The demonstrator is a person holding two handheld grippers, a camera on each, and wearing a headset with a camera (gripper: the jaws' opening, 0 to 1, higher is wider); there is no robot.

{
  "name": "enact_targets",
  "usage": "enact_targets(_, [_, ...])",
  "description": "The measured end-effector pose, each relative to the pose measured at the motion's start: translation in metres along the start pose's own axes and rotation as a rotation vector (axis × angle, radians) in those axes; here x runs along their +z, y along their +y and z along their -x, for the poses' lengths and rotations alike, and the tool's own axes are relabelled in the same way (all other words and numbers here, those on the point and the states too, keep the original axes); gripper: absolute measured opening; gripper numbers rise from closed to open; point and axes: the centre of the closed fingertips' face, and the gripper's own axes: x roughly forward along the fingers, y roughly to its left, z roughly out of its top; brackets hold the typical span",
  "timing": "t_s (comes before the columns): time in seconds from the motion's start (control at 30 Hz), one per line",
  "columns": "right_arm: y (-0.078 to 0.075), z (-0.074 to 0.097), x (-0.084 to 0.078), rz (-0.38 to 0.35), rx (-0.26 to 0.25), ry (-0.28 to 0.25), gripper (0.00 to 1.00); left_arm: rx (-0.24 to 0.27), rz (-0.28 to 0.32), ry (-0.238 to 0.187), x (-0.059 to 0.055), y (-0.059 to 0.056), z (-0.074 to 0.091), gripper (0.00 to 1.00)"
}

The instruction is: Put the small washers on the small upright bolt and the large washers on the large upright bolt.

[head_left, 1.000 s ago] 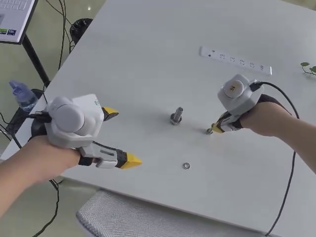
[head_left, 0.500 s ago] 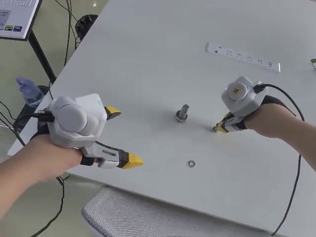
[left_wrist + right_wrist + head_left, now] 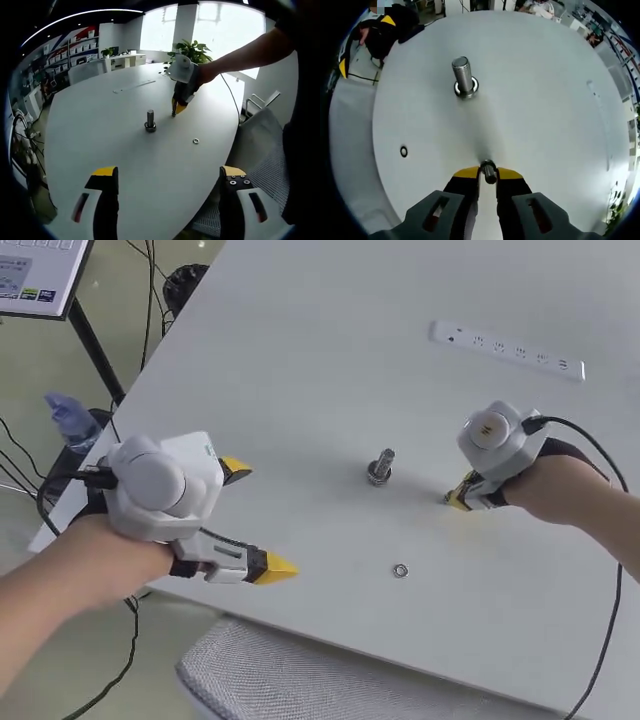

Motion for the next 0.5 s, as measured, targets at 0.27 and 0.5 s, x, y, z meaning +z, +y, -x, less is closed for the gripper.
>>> enact_targets(0.27, [-0.0028, -0.0012, -0.0009, -0.016, 0.011, 0.003, 0.13, 0.004, 0.003, -0.004, 0.0014, 0.0031, 0.0009, 0.82])
enact_targets(0.5, [-0.0024, -0.0019, -0.0007, -0.024, 0.017, 0.007, 0.13, -0.002, 0.001, 0.003, -0.0001, 0.0024, -0.0019, 0.82])
